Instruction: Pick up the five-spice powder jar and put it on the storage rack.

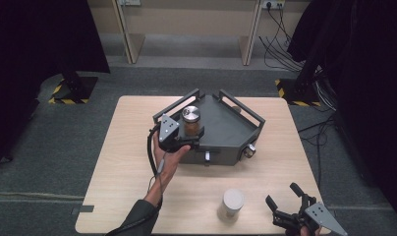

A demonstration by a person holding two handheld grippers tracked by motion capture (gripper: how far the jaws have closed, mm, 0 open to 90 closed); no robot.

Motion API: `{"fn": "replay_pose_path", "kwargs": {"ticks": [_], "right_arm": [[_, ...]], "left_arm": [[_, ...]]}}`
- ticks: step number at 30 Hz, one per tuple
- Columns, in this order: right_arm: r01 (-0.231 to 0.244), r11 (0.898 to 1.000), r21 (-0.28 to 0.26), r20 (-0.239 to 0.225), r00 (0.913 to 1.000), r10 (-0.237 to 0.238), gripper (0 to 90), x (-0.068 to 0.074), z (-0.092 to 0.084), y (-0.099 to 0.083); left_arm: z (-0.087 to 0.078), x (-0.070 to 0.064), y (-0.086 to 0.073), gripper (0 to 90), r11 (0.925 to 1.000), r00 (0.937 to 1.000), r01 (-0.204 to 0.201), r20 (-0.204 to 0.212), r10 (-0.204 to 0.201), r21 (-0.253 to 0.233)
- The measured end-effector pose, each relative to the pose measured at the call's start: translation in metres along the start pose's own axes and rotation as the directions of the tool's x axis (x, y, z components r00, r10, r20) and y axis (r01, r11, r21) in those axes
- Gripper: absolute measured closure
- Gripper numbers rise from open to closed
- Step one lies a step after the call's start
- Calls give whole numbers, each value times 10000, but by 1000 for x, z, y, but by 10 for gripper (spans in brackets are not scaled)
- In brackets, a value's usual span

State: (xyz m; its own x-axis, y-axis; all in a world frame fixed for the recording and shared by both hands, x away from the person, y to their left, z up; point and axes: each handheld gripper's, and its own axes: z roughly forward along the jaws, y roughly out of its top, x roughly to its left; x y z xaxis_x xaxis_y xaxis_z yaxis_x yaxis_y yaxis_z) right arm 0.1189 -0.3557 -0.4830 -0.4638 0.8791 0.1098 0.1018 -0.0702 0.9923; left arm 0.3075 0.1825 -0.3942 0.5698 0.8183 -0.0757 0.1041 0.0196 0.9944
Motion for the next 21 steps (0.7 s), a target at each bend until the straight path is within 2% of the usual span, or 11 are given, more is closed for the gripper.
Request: {"fn": "replay_pose_path", "kwargs": {"ticks": [8, 11, 21], "right_arm": [[12, 10000, -6, 22, 10000, -12, 7, 1, 0, 0], [-2, 10000, 8, 13, 10000, 2, 7, 0, 0, 0], [20, 10000, 4, 24, 10000, -20, 7, 1, 0, 0]], "left_arm": [[-19, 0, -8, 0, 9998, 9996, -133, 238, 136, -120], [-30, 0, -15, 0, 9995, 9993, -12, 361, 24, -331], [-54, 0, -28, 0, 9981, 9972, 24, 754, 22, -610]]}}
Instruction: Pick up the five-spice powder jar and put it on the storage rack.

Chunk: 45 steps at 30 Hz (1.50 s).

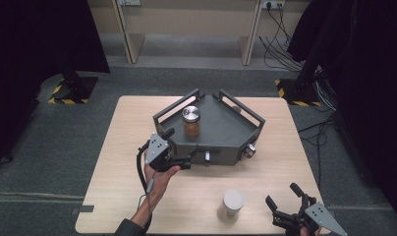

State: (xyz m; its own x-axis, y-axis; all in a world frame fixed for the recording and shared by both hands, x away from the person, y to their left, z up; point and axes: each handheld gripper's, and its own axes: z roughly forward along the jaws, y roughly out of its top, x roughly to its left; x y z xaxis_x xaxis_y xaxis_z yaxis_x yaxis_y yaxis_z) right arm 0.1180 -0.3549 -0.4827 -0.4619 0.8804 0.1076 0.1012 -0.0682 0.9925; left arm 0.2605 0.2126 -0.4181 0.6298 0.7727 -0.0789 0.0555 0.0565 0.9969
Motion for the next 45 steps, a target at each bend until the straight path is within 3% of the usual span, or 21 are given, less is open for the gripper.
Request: {"fn": "replay_pose_path", "kwargs": {"ticks": [5, 9, 16, 19, 27, 45], "right_arm": [[5, 10000, 1, 7, 10000, -5, 7, 0, 0, 0], [11, 10000, 5, 19, 10000, -11, 7, 1, 0, 0], [20, 10000, 9, 29, 10000, -20, 7, 1, 0, 0], [25, 10000, 7, 40, 10000, -25, 8, 1, 0, 0], [71, 10000, 18, 54, 10000, -71, 8, 2, 0, 0], [149, 9999, 74, 71, 9999, -149, 8, 3, 1, 0]], "left_arm": [[-11, 1, -8, 0, 10000, 9999, 39, 163, -38, -75], [-20, 1, -11, 0, 9998, 9995, -201, 235, 202, -67], [-32, 5, -19, 0, 9996, 9989, -264, 384, 263, 19], [-37, 6, -24, 0, 9993, 9987, -368, 367, 366, 57], [-54, 11, -38, 0, 9998, 9990, -187, 397, 187, -4], [-89, 7, -66, 0, 9983, 9981, -495, 383, 484, 294]]}}
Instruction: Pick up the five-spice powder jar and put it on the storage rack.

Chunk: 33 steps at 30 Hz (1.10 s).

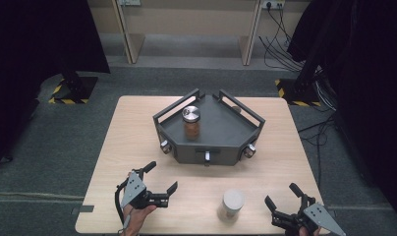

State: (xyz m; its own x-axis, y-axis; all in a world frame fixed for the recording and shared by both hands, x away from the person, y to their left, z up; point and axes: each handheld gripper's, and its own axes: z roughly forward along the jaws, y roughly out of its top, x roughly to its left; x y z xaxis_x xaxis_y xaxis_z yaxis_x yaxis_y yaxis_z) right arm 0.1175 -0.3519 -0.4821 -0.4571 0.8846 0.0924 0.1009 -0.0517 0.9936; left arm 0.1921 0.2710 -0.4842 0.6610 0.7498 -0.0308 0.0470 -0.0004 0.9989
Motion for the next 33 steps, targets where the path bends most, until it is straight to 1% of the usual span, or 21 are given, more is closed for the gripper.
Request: {"fn": "replay_pose_path", "kwargs": {"ticks": [9, 16, 18, 26, 33], "right_arm": [[51, 10000, -7, -39, 10000, -51, 8, 0, 0, 0], [88, 10000, 26, -76, 9999, -88, 8, 1, 1, 0], [73, 10000, 24, -72, 9999, -72, 8, 1, 1, 0], [-75, 10000, -1, -8, 10000, 75, 8, -1, 0, -1], [-84, 10000, 19, -23, 10000, 84, 8, -1, 0, -1]], "left_arm": [[-8, -9, -7, 0, 9999, 9999, 100, 140, -99, -44], [-16, -12, -12, 0, 9999, 9999, 150, -3, -150, -29], [-16, -12, -13, 0, 9999, 9999, 119, -31, -119, -12], [-14, -10, -15, 0, 9998, 9998, 200, -77, -200, 53], [-14, -10, -15, 0, 9997, 9997, 217, -71, -216, 58]]}}
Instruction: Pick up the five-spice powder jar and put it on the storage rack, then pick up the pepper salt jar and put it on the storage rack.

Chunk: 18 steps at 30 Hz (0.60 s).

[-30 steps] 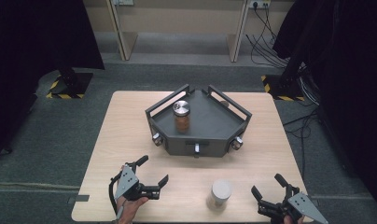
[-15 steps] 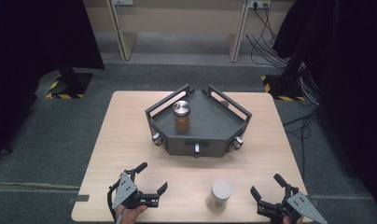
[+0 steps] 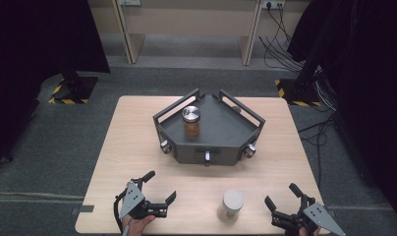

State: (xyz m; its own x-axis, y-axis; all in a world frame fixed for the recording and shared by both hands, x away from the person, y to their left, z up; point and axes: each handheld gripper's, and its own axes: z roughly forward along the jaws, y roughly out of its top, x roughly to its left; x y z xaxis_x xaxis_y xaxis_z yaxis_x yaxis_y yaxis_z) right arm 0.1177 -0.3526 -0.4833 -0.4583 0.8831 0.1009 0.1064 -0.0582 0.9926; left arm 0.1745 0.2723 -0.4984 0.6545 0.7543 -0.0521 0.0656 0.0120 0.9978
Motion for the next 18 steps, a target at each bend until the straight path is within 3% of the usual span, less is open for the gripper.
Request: {"fn": "replay_pose_path", "kwargs": {"ticks": [18], "right_arm": [[-19, 10000, -40, 21, 10000, 19, 8, 0, -1, 0]], "left_arm": [[0, 0, 0, 0, 10000, 10000, -42, 25, 42, 16]]}}
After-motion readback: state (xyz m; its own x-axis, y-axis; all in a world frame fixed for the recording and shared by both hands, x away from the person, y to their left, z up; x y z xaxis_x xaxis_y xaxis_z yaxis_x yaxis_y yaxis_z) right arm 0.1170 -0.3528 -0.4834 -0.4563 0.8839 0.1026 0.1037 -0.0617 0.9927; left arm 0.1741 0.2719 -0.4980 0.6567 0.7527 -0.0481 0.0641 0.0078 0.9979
